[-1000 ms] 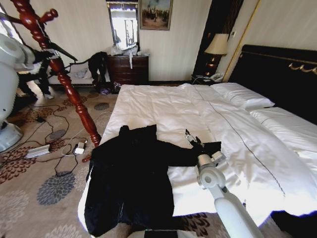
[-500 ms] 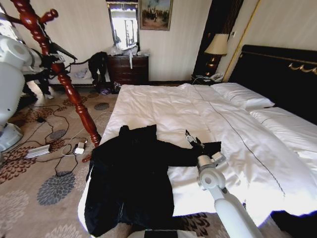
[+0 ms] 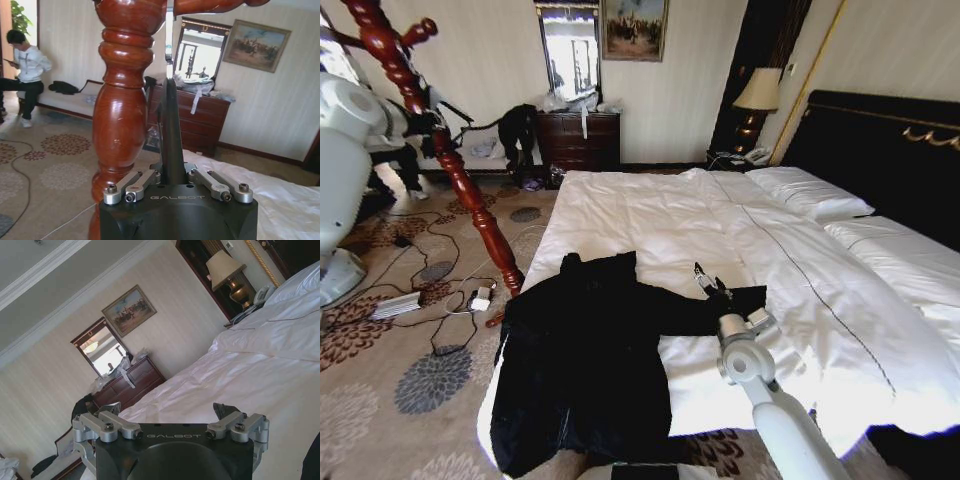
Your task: Pick up the clothes from the bed and hang them on the clothes hanger.
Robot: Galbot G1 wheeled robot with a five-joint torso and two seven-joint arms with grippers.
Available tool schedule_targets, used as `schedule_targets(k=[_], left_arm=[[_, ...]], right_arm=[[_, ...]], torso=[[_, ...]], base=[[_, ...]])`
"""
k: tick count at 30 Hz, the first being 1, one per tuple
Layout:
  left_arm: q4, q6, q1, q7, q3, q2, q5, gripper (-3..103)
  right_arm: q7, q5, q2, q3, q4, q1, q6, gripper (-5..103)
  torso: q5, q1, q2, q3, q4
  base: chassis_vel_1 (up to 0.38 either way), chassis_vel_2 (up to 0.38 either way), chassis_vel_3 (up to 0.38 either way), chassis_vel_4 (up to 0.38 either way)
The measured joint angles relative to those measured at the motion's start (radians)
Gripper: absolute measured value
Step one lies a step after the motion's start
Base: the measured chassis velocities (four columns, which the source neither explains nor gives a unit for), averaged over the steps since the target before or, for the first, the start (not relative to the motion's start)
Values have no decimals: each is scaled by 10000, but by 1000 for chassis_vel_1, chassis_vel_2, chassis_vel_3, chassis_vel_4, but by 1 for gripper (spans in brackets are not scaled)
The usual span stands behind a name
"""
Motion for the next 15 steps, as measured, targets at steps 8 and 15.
schedule_targets(k=[8,15], left_arm=[[-575,-183,14,314,-230,-56,4,18],[-1739,-407,82,492,-344,12,-442,18]], right_arm=[[1,-2,-55,3,-29,-20,8,100],[18,2,-70,-59,-118,94,8,100]], torso=[[1,0,0,0,-1],[4,0,0,0,-3]], base=[[0,0,0,0],[0,0,0,0]])
